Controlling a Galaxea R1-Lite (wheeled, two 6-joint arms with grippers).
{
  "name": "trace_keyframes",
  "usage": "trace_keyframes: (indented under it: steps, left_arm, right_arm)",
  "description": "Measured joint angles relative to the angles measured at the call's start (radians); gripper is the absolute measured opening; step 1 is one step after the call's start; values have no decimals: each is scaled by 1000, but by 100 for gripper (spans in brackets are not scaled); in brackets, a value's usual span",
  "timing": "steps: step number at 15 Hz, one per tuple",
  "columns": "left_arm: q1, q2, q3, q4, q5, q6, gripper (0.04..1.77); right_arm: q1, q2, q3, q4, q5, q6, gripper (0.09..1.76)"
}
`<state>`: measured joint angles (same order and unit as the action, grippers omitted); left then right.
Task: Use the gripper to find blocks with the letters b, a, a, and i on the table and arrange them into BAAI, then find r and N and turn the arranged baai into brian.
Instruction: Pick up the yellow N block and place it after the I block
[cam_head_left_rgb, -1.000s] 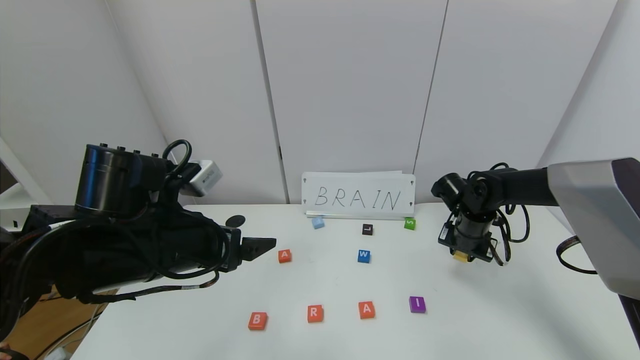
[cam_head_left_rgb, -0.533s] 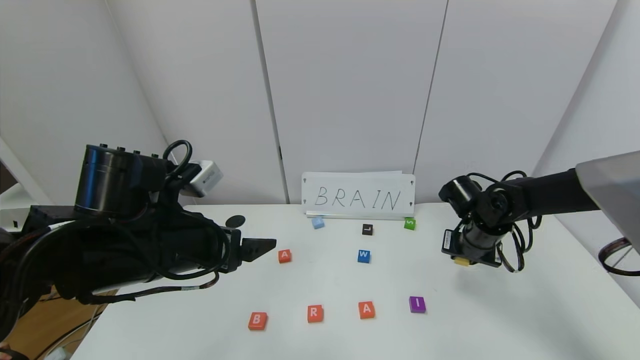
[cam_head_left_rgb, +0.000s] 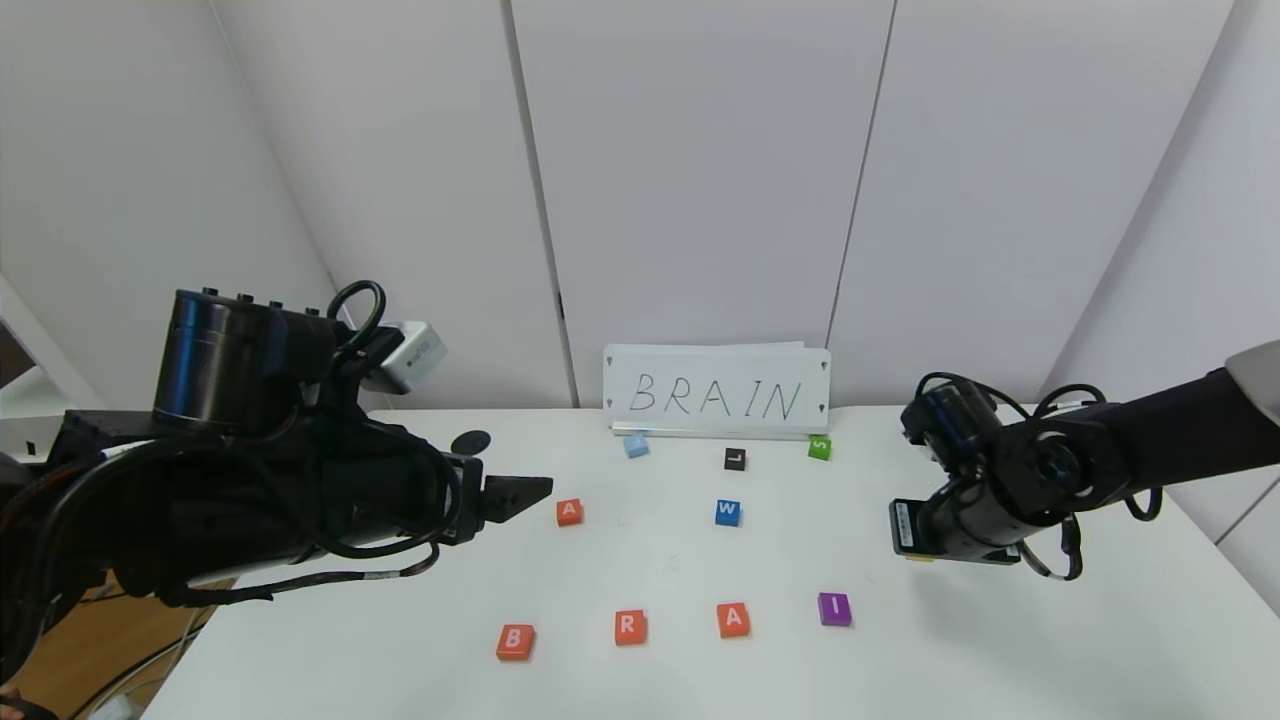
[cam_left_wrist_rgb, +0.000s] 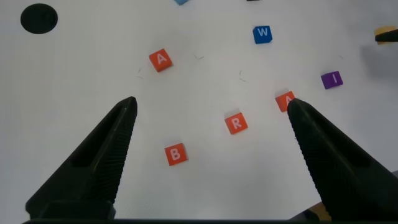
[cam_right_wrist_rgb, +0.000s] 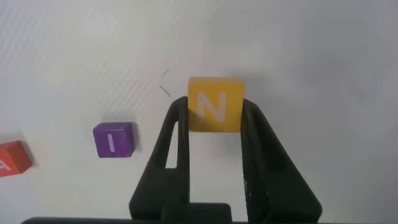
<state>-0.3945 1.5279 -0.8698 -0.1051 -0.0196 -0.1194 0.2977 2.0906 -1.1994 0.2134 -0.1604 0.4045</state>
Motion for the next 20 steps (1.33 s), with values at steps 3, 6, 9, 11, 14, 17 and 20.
trace_keyframes:
  steps: [3,6,9,11,14,17,20]
  left_arm:
    - [0,2,0,0,0,0,172]
    - [-1,4,0,0,-2,0,172]
    - [-1,6,0,0,-2,0,172]
    - [-1,6,0,0,-2,0,172]
    - [-1,9,0,0,-2,0,172]
    - [-1,10,0,0,-1,0,172]
    - [0,10,0,0,-2,0,172]
  right_arm:
    - [16,-32,103,-71,3,-36,54]
    - [24,-47,154,-79,18,-37,54]
    - [20,-50,174,-79,53,-35,54]
    - [12,-46,180,-79,53,-35,54]
    - [4,-33,186,-79,51,-37,54]
    - [2,-16,190,-81,50,-37,54]
    - [1,1,190,-90,51,-38,54]
